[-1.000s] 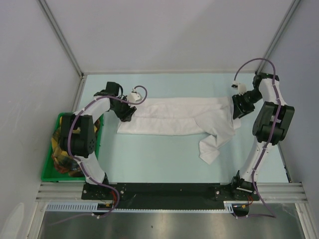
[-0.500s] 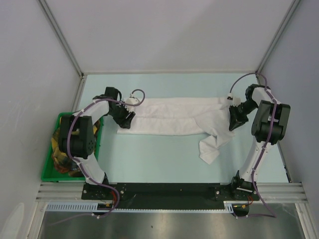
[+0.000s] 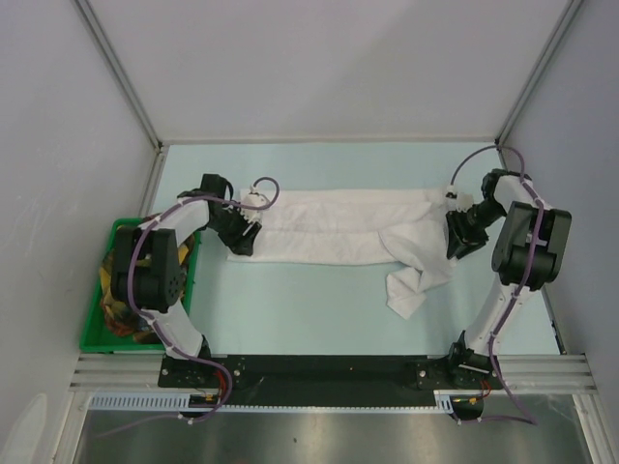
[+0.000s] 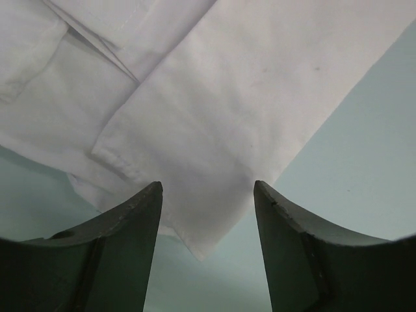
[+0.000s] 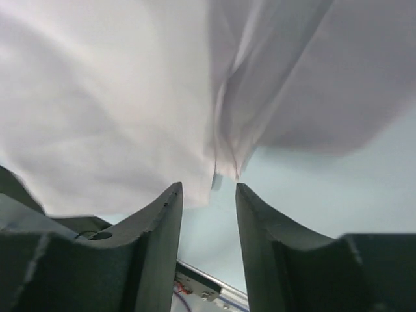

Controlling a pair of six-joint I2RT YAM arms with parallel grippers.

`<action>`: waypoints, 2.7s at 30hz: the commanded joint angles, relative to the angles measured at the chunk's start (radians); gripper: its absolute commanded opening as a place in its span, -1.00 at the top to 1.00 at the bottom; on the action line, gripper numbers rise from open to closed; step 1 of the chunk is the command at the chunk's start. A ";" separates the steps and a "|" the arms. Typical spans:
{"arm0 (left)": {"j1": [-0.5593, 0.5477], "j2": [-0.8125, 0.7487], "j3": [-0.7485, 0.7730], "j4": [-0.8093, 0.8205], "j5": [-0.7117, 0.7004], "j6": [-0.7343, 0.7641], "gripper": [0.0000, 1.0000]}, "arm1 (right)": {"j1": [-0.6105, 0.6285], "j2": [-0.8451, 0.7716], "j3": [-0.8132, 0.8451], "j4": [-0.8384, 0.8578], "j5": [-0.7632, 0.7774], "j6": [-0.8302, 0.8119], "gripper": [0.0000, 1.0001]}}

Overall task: Fold and stack the long sleeve shirts
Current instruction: Fold the shirt

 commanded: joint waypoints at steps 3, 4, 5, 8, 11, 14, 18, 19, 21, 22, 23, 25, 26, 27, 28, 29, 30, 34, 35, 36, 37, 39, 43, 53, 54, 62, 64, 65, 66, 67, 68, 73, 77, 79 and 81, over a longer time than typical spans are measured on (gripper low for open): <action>0.009 -0.177 -0.030 -0.005 0.181 0.021 -0.42 | -0.010 -0.321 -0.114 -0.015 -0.139 -0.252 -0.07; 0.009 -0.196 -0.042 -0.007 0.216 0.027 -0.47 | -0.001 -0.401 -0.141 -0.013 -0.147 -0.289 -0.14; 0.009 -0.219 -0.047 -0.013 0.230 0.037 -0.58 | 0.051 -0.439 -0.209 -0.004 -0.145 -0.350 -0.20; 0.008 -0.265 -0.070 -0.014 0.267 0.056 -0.64 | 0.180 -0.581 -0.312 0.062 -0.102 -0.404 -0.35; 0.006 -0.282 -0.087 -0.014 0.264 0.072 -0.66 | 0.286 -0.681 -0.441 0.190 -0.018 -0.387 -0.47; 0.006 -0.296 -0.096 -0.016 0.255 0.075 -0.66 | 0.409 -0.698 -0.530 0.287 0.091 -0.358 -0.47; 0.005 -0.331 -0.113 -0.016 0.250 0.084 -0.66 | 0.522 -0.669 -0.602 0.412 0.292 -0.305 -0.33; 0.005 -0.348 -0.119 -0.016 0.250 0.089 -0.66 | 0.547 -0.660 -0.605 0.422 0.313 -0.305 -0.17; 0.005 -0.366 -0.125 -0.016 0.252 0.098 -0.64 | 0.559 -0.654 -0.587 0.439 0.343 -0.300 0.50; 0.005 -0.378 -0.129 -0.016 0.250 0.101 -0.64 | 0.568 -0.655 -0.570 0.438 0.344 -0.298 0.80; 0.005 -0.383 -0.133 -0.018 0.249 0.101 -0.63 | 0.576 -0.651 -0.524 0.429 0.343 -0.300 0.94; 0.005 -0.395 -0.137 -0.022 0.253 0.100 -0.62 | 0.594 -0.626 -0.466 0.384 0.333 -0.305 1.00; 0.005 -0.398 -0.139 -0.025 0.255 0.101 -0.61 | 0.596 -0.613 -0.392 0.366 0.315 -0.314 1.00; 0.005 -0.405 -0.140 -0.024 0.258 0.101 -0.61 | 0.597 -0.582 -0.360 0.351 0.306 -0.320 1.00; 0.005 -0.408 -0.140 -0.024 0.259 0.100 -0.61 | 0.597 -0.567 -0.322 0.332 0.297 -0.329 1.00; 0.005 -0.412 -0.139 -0.024 0.263 0.098 -0.60 | 0.599 -0.551 -0.259 0.329 0.281 -0.352 1.00; 0.005 -0.412 -0.136 -0.027 0.267 0.100 -0.60 | 0.599 -0.525 -0.222 0.323 0.274 -0.363 1.00; -0.006 -0.399 -0.111 -0.031 0.276 0.089 -0.60 | 0.593 -0.342 -0.064 0.312 0.255 -0.419 0.89; -0.008 -0.389 -0.108 -0.030 0.275 0.089 -0.60 | 0.591 -0.303 -0.030 0.312 0.258 -0.426 0.78; -0.011 -0.380 -0.100 -0.028 0.275 0.086 -0.60 | 0.590 -0.266 0.028 0.307 0.260 -0.424 0.65; -0.020 -0.374 -0.096 -0.027 0.275 0.081 -0.60 | 0.585 -0.191 0.067 0.297 0.267 -0.417 0.31; -0.029 -0.359 -0.082 -0.027 0.278 0.077 -0.61 | 0.553 -0.143 0.181 0.246 0.252 -0.369 0.04; -0.046 -0.346 -0.077 0.001 0.301 0.046 -0.62 | 0.412 -0.230 0.179 0.093 -0.024 -0.363 -0.25; -0.055 -0.302 -0.082 0.033 0.359 -0.020 -0.66 | 0.642 -0.635 -0.413 0.195 -0.001 -0.732 -0.47; -0.055 -0.305 -0.083 0.035 0.355 -0.025 -0.67 | 0.668 -0.629 -0.439 0.256 0.031 -0.742 -0.47; -0.055 -0.389 -0.105 0.018 0.309 0.011 -0.69 | 0.791 -0.478 -0.510 0.405 0.135 -0.854 -0.41; -0.055 -0.405 -0.116 0.019 0.304 0.017 -0.68 | 0.798 -0.442 -0.522 0.425 0.148 -0.875 -0.34; -0.055 -0.418 -0.126 0.018 0.302 0.017 -0.68 | 0.805 -0.433 -0.524 0.445 0.151 -0.889 -0.29; -0.055 -0.425 -0.129 0.018 0.302 0.014 -0.67 | 0.812 -0.425 -0.527 0.452 0.160 -0.894 0.01; -0.054 -0.432 -0.133 0.019 0.302 0.009 -0.66 | 0.820 -0.416 -0.527 0.458 0.165 -0.895 0.25; -0.054 -0.438 -0.136 0.018 0.307 -0.005 -0.65 | 0.829 -0.418 -0.522 0.456 0.169 -0.897 0.63; -0.043 -0.520 -0.133 0.051 0.345 -0.045 -0.67 | 0.796 -0.470 -0.282 0.309 0.018 -0.739 1.00; -0.075 -0.563 -0.134 0.206 0.319 -0.196 -0.85 | 0.668 -0.436 -0.050 0.255 -0.186 -0.474 1.00; -0.133 -0.557 -0.134 0.269 0.273 -0.300 -0.99 | 0.601 -0.398 0.036 0.255 -0.278 -0.322 1.00; -0.211 -0.538 -0.134 0.375 0.206 -0.383 -0.99 | 0.549 -0.344 0.065 0.269 -0.351 -0.222 1.00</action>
